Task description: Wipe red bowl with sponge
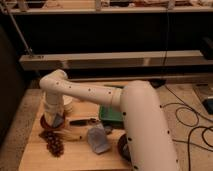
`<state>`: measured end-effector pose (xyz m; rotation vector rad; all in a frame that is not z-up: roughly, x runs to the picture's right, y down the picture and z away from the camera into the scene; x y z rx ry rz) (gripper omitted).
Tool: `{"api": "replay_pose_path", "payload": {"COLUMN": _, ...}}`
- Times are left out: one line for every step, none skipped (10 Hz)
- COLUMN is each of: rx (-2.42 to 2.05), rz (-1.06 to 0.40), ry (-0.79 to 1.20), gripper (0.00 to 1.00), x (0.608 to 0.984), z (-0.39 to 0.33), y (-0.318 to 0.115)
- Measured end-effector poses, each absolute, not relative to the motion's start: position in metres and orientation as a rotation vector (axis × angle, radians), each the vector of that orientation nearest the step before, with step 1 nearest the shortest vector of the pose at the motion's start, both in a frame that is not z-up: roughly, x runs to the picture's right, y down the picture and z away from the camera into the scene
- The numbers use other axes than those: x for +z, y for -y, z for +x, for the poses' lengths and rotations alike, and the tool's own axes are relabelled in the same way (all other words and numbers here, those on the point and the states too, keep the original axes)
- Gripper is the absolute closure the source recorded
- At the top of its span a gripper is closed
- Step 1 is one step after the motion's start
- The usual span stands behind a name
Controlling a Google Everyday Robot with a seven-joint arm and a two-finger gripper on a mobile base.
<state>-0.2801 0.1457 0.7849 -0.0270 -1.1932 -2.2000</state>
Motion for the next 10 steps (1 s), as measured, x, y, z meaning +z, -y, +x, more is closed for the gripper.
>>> {"api": "replay_pose_path", "payload": {"rx": -2.204, "rz": -0.035, "ry": 1.183, "gripper": 0.96, "x": 0.786, "z": -0.275, "y": -0.141}}
{"api": "replay_pose_path", "payload": {"rx": -2.210, "rz": -0.032, "ry": 1.174, "gripper": 0.96, "x": 0.786, "z": -0.277, "y": -0.136}}
{"api": "replay_pose_path", "payload": {"rx": -2.227, "rz": -0.020, "ry": 1.160, "gripper": 0.96, "x": 0.782, "z": -0.287, "y": -0.123}}
{"api": "replay_pose_path", "payload": {"rx": -2.239, "rz": -0.013, "ry": 1.154, "gripper": 0.96, "x": 0.780, "z": -0.296, "y": -0.115}}
{"api": "replay_pose_path", "payload": {"rx": -2.251, "rz": -0.006, "ry": 1.155, "gripper": 0.96, "x": 0.779, "z": -0.305, "y": -0.113}}
{"api": "replay_pose_path", "payload": {"rx": -2.262, "rz": 0.002, "ry": 1.152, "gripper": 0.96, "x": 0.779, "z": -0.310, "y": -0.110}}
{"api": "replay_pose_path", "payload": {"rx": -2.276, "rz": 0.010, "ry": 1.151, "gripper": 0.96, "x": 0.778, "z": -0.318, "y": -0.107}}
{"api": "replay_pose_path", "payload": {"rx": -2.293, "rz": 0.019, "ry": 1.158, "gripper": 0.96, "x": 0.776, "z": -0.328, "y": -0.108}}
{"api": "replay_pose_path", "payload": {"rx": -2.302, "rz": 0.024, "ry": 1.160, "gripper": 0.96, "x": 0.774, "z": -0.334, "y": -0.109}}
{"api": "replay_pose_path", "payload": {"rx": -2.314, "rz": 0.023, "ry": 1.166, "gripper": 0.96, "x": 0.774, "z": -0.337, "y": -0.112}}
